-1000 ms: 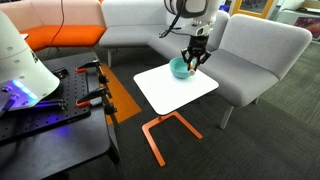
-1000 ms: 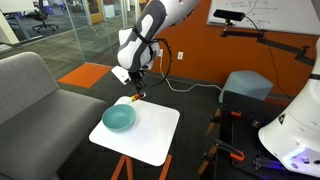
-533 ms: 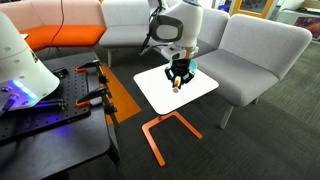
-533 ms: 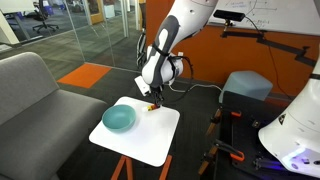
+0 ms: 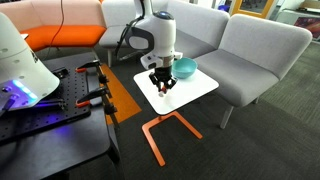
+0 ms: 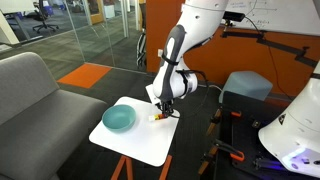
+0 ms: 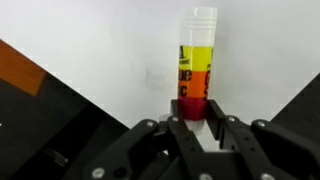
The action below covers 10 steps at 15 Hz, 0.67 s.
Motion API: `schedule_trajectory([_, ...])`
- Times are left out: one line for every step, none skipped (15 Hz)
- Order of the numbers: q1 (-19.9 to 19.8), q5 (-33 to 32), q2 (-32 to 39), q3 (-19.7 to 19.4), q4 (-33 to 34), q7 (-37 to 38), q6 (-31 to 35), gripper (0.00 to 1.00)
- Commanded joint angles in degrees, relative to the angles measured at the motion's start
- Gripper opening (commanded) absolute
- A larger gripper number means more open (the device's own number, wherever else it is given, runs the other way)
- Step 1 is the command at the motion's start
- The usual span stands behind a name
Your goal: Remove the glue stick from the bowl
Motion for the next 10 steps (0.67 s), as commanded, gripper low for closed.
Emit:
schedule_trajectory([-5.4,1.1,-0.7,5.3,-2.7,-2.4,5.8,0.08])
schedule_trajectory([-6.2,0.8,-0.6,6.1,-3.2,-2.1,7.0,0.08])
schedule_trajectory([-7.4,0.4,-0.5,7.2,-3.6,-2.1,8.2,0.08])
schedule_trajectory([-7.9,0.1,-0.5,7.5,-3.9,-2.0,8.8,0.08])
schedule_trajectory([-8.3,-0.2,-0.6,7.7,-4.3,-1.9,9.3,0.08])
schedule_trajectory([-7.9,-0.3,-0.6,7.0,-4.6,-1.6,9.2,0.08])
schedule_trajectory([-8.0,-0.4,-0.5,6.8,-4.8,-1.5,9.2,0.56])
schedule_trajectory([-7.9,-0.4,-0.5,6.5,-5.0,-1.5,9.2,0.58])
schedule_trajectory([-7.3,-0.3,-0.7,6.0,-5.4,-1.3,9.3,0.64])
schedule_trajectory([-7.1,-0.3,-1.0,5.8,-5.7,-1.3,9.5,0.73])
